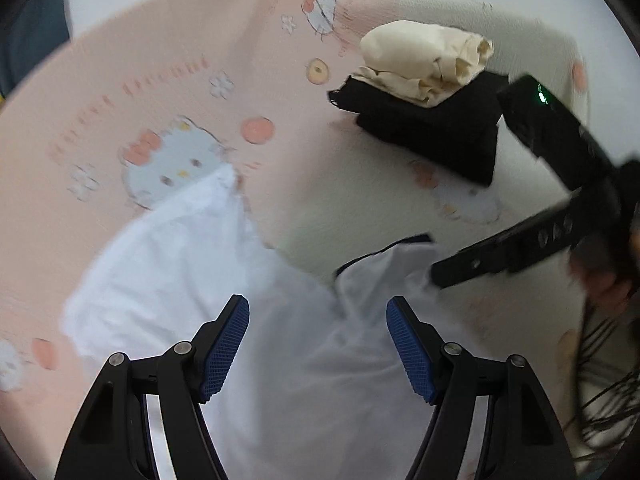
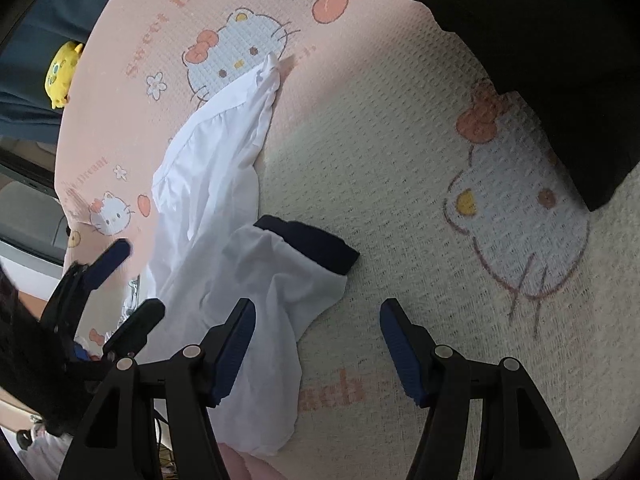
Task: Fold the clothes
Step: 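Move the left gripper to the navy hem and grasp it again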
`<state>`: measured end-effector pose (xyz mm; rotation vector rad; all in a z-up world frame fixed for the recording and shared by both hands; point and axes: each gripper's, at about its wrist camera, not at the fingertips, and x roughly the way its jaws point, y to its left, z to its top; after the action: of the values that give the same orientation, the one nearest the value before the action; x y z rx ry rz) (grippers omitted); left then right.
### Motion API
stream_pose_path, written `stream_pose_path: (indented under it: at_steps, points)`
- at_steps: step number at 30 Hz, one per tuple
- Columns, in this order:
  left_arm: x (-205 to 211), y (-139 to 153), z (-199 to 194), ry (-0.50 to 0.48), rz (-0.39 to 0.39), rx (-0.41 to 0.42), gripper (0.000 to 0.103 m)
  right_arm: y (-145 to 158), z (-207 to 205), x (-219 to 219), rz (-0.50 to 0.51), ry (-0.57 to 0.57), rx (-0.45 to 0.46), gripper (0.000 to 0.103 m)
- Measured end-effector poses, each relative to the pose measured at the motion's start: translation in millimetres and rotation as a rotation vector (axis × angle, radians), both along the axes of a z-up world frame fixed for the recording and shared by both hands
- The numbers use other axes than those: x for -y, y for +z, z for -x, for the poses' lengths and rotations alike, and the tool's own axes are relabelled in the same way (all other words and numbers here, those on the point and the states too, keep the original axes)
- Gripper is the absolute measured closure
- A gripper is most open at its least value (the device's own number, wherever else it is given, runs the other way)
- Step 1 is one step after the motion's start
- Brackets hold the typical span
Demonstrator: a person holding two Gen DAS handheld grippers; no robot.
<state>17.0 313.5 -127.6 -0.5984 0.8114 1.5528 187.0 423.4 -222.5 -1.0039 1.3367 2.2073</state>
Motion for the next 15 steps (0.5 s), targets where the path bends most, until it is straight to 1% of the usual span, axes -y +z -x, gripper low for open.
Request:
stream_pose_path:
  at_steps: [1,3,4,6,8,9,11,13,15]
  points:
    - [-5,-3,3,0.007,0.013,0.041,0.034,0,1,-1,-0.004,-0.007,-0.007,0.039]
    - [-15,-9,9,0.021,0.038,0.123,0.048,-1,3,-4,-0.013,-0.012,-0.015,0.039]
    - [-20,-12,12,0.028,0.051,0.164,0.051,-1,4,-4,-0.021,-0.013,-0.018,0.039]
    - [-30,-17,18,0.039,0.078,0.238,0.063,-1,6,-5,-0.045,-0.006,-0.018,0.039]
    - [-36,-19,19,0.035,0.11,0.274,0.064,-1,8,-4,-0.073,0.004,-0.015,0.039]
    - [-37,-18,16,0.03,0.127,0.272,0.064,0,10,-4,-0.087,0.009,-0.011,0.039]
    - [-36,-12,10,0.009,0.123,0.274,0.064,1,14,-2,-0.118,0.021,0.003,0.039]
    - [-37,-7,7,-0.008,0.114,0.304,0.064,1,20,2,-0.149,0.035,0.018,0.039]
    - [-42,-10,6,-0.018,0.141,0.333,0.064,1,23,4,-0.168,0.043,0.024,0.039]
